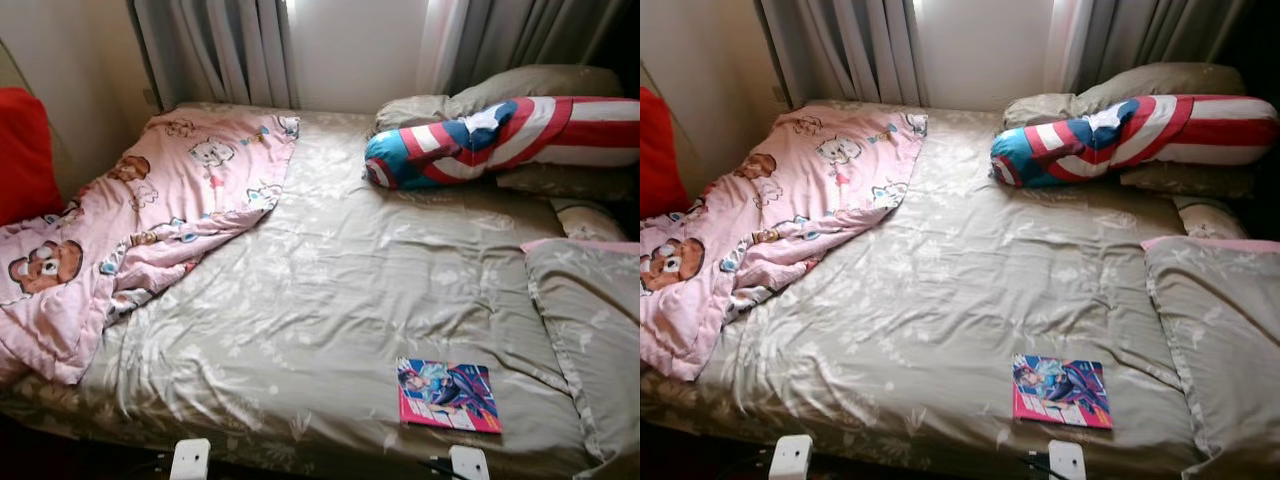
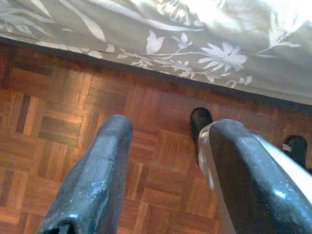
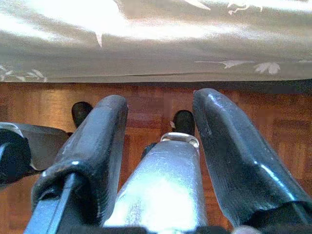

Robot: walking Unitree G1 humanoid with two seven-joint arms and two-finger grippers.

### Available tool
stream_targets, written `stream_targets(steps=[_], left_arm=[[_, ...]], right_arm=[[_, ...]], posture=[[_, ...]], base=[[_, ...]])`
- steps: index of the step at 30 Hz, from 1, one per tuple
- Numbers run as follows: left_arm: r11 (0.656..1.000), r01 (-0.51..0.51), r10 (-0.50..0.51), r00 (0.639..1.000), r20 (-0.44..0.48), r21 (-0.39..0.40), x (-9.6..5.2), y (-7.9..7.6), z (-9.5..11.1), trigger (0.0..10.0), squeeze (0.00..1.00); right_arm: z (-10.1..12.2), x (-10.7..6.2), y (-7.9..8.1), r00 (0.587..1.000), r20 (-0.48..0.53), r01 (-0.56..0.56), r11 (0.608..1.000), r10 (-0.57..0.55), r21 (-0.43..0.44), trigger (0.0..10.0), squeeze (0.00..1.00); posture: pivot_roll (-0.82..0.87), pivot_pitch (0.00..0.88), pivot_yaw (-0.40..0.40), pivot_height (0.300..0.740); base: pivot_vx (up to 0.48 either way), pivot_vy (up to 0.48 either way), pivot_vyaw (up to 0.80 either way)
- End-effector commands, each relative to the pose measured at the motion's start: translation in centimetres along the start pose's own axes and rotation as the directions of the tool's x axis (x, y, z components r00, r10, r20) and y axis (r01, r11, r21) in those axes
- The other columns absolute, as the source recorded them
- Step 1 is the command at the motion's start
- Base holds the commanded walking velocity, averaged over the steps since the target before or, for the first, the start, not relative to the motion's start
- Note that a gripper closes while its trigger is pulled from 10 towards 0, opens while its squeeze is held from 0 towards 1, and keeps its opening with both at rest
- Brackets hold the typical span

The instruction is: Clean up the room

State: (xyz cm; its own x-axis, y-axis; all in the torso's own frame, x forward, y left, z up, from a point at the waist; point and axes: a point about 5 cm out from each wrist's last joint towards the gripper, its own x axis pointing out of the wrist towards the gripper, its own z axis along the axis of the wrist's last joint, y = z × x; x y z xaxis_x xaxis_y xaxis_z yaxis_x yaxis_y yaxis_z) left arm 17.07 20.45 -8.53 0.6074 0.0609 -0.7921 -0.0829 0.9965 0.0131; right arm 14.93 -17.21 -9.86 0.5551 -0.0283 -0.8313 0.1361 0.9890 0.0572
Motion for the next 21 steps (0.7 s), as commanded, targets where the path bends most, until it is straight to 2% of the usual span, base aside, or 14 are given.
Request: stream_targets(steps=[1, 2, 3, 7, 11, 14, 15, 16, 18, 21], left_arm=[[1.0, -0.014, 0.014, 1.0, -0.023, -0.007, -0.2, 0.7, -0.6, 10.0, 0.0], [1.0, -0.014, 0.014, 1.0, -0.023, -0.007, -0.2, 0.7, -0.6, 10.0, 0.0], [1.0, -0.018, 0.017, 1.0, -0.025, -0.007, -0.3, 0.9, -0.7, 10.0, 0.0], [1.0, -0.024, 0.024, 0.999, -0.03, -0.009, -0.4, 1.5, -1.0, 10.0, 0.0], [1.0, -0.027, 0.026, 0.999, -0.032, -0.01, -0.5, 1.6, -1.1, 10.0, 0.0], [1.0, -0.027, 0.027, 0.999, -0.033, -0.01, -0.5, 1.7, -1.2, 10.0, 0.0], [1.0, -0.027, 0.027, 0.999, -0.034, -0.01, -0.5, 1.7, -1.3, 10.0, 0.0], [1.0, -0.027, 0.027, 0.999, -0.034, -0.01, -0.5, 1.7, -1.3, 10.0, 0.0], [1.0, -0.027, 0.026, 0.999, -0.034, -0.01, -0.6, 1.7, -1.3, 10.0, 0.0], [1.0, -0.027, 0.026, 0.999, -0.033, -0.01, -0.6, 1.7, -1.3, 10.0, 0.0]], right_arm=[[-0.1, 0.0, 0.0, 1.0, -0.002, 0.0, 1.0, 0.0, 0.008, 10.0, 0.0], [-0.1, 0.0, 0.0, 1.0, -0.002, 0.0, 1.0, 0.0, 0.008, 10.0, 0.0], [-0.1, -0.1, -1.1, 1.0, -0.001, 0.012, 1.0, -0.012, 0.012, 10.0, 0.0], [0.1, -0.5, -3.7, 0.999, 0.003, 0.036, 0.999, -0.036, 0.021, 10.0, 0.0], [0.1, -0.6, -4.2, 0.999, 0.005, 0.039, 0.999, -0.039, 0.025, 10.0, 0.0], [0.0, -0.5, -3.5, 1.0, 0.005, 0.03, 0.999, -0.03, 0.024, 10.0, 0.0], [-0.1, -0.3, -2.1, 1.0, 0.005, 0.013, 1.0, -0.013, 0.023, 10.0, 0.0], [-0.1, -0.3, -2.1, 1.0, 0.005, 0.013, 1.0, -0.013, 0.023, 10.0, 0.0], [-0.1, -0.1, -0.8, 1.0, 0.004, -0.003, 1.0, 0.003, 0.02, 10.0, 0.0], [-0.2, -0.1, -0.3, 1.0, 0.002, -0.01, 1.0, 0.01, 0.016, 10.0, 0.0]], posture=[[-0.04, 0.057, 0.028, 0.74], [-0.04, 0.057, 0.028, 0.74], [-0.04, 0.059, 0.028, 0.74], [-0.04, 0.062, 0.029, 0.74], [-0.04, 0.063, 0.029, 0.74], [-0.04, 0.063, 0.029, 0.74], [-0.04, 0.064, 0.029, 0.74], [-0.04, 0.064, 0.029, 0.74], [-0.04, 0.065, 0.03, 0.74], [-0.04, 0.065, 0.03, 0.74]], base=[[0.0, 0.274, 0.0], [0.0, 0.274, 0.0], [0.0, 0.277, 0.0], [0.0, 0.278, 0.0], [0.0, 0.277, 0.0], [0.0, 0.277, 0.0], [0.0, 0.277, 0.0], [0.0, 0.277, 0.0], [0.0, 0.277, 0.0], [0.0, 0.277, 0.0]])
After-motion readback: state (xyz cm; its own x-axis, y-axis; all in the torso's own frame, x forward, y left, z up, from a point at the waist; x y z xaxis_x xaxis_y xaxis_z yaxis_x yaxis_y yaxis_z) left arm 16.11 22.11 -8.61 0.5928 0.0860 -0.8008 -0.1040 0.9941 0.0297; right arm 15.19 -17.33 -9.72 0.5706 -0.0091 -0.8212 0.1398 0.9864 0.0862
